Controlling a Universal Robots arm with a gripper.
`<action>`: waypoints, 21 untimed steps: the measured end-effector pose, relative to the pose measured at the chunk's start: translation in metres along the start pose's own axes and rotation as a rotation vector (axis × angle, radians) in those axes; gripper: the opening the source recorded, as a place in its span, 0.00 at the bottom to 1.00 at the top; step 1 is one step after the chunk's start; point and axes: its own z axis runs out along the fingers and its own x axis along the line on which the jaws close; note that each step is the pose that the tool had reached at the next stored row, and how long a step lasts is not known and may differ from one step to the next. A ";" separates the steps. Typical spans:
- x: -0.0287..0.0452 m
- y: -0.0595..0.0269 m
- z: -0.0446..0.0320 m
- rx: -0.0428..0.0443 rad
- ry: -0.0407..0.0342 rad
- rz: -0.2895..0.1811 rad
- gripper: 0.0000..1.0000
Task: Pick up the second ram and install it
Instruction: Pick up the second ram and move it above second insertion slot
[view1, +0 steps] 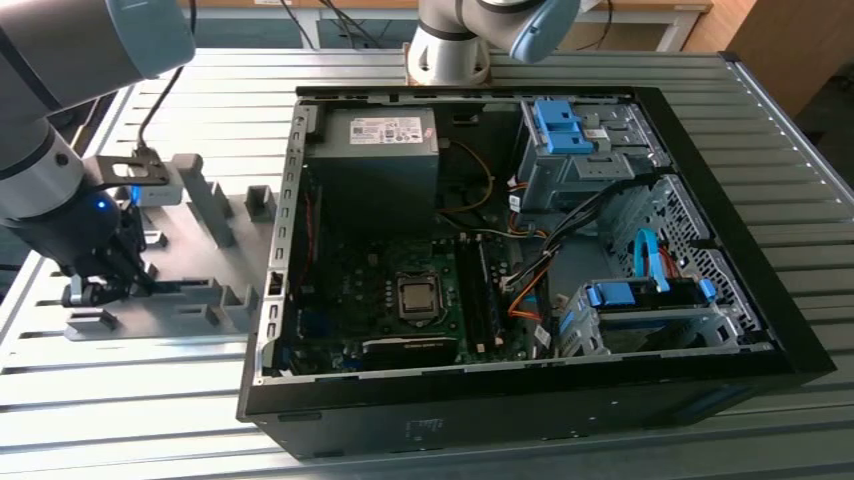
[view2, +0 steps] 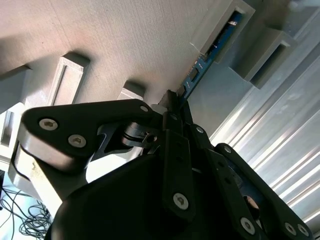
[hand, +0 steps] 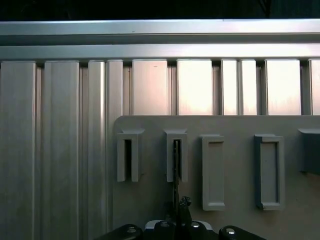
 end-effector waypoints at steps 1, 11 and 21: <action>0.0000 0.0000 -0.0008 0.0001 -0.0001 0.000 0.14; -0.0002 -0.0001 -0.0092 0.0001 -0.0001 0.000 0.14; -0.0005 -0.0001 -0.0289 0.0001 -0.0001 0.000 0.14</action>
